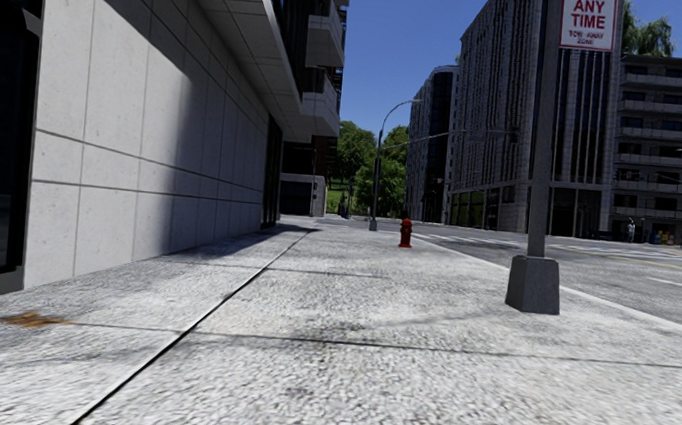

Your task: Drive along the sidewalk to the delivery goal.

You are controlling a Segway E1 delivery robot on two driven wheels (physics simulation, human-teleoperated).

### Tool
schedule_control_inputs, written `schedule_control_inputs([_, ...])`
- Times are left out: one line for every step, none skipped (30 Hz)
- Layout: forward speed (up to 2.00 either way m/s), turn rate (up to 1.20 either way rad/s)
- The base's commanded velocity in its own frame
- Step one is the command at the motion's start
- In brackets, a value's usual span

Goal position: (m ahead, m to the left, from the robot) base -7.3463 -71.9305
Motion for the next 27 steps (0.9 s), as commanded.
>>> schedule_control_inputs([2.00,0.00])
schedule_control_inputs([2.00,0.00])
schedule_control_inputs([2.00,0.00])
schedule_control_inputs([2.00,0.00])
schedule_control_inputs([2.00,0.00])
schedule_control_inputs([2.00,0.00])
schedule_control_inputs([2.00,0.00])
schedule_control_inputs([2.00,0.00])
schedule_control_inputs([2.00,0.00])
schedule_control_inputs([2.00,0.00])
schedule_control_inputs([2.00,0.00])
schedule_control_inputs([2.00,0.00])
schedule_control_inputs([2.00,0.00])
schedule_control_inputs([2.00,0.00])
schedule_control_inputs([2.00,0.00])
schedule_control_inputs([2.00,0.00])
schedule_control_inputs([2.00,0.00])
schedule_control_inputs([2.00,0.00])
schedule_control_inputs([2.00,0.00])
schedule_control_inputs([2.00,0.00])
schedule_control_inputs([2.00,0.00])
schedule_control_inputs([2.00,0.00])
schedule_control_inputs([2.00,0.00])
schedule_control_inputs([2.00,0.00])
schedule_control_inputs([2.00,0.00])
schedule_control_inputs([2.00,0.00])
schedule_control_inputs([2.00,0.00])
